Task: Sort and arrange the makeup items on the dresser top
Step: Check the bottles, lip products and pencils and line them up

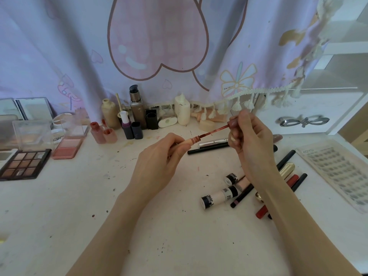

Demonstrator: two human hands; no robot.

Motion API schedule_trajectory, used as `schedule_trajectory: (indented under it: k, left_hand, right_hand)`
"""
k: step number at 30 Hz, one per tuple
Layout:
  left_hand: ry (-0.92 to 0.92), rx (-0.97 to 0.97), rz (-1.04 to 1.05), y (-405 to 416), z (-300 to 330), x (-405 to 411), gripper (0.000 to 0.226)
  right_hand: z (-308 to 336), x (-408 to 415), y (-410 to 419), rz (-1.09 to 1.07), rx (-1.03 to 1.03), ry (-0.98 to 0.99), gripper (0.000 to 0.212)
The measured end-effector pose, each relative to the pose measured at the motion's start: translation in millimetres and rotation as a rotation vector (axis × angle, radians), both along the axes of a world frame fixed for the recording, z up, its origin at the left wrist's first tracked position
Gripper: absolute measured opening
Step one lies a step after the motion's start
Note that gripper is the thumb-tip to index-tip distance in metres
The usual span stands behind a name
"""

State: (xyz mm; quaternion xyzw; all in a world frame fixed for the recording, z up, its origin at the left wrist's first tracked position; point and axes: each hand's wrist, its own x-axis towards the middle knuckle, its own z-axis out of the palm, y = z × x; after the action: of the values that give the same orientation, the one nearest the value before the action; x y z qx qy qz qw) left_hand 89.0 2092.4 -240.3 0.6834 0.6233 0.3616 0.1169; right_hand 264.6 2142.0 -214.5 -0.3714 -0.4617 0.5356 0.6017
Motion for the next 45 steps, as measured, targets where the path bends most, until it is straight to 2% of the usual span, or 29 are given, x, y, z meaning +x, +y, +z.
schedule_trajectory:
  k: [14,20,23,28,38,42,45]
  left_hand:
    - [0.056,0.036,-0.012,-3.3,4.6,1.2,0.01]
    - [0.05,0.053,-0.035,-2.7,3.9,-0.3,0.02]
    - [0.048,0.054,-0.032,-2.9,2.3,0.4,0.034]
    - [-0.044,0.044,0.003,-2.1,3.1,-1.6,0.018]
    - [-0.04,0.013,-0.017,-1.4,3.5,-0.3,0.005]
    - [-0.065,0.005,-0.042,-1.1,2.9,0.5,0.004]
    - [-0.103,-0.002,-0.067,-1.5,3.3,0.4,0.013]
  right_hand:
    - [-0.9,-4.2,-2.1,-0.009,0.099,-0.096,0.03]
    - [-0.9,-2.8,-1.9,-0.044,0.078,-0.068,0.03]
    - [0.5,-1.7,-1.8,-0.06,0.058,-0.062,0.031]
    - [3.6,2.9,0.6,-0.098,0.053,-0.001,0.031]
    - [1.4,-0.6,-0.3,-0.054,0.039,-0.022,0.031]
    - [-1.8,-3.1,-0.7,-0.018,0.036,-0.036,0.031]
    - [-2.5,-3.8,-1.4,-0.007,0.04,-0.045,0.031]
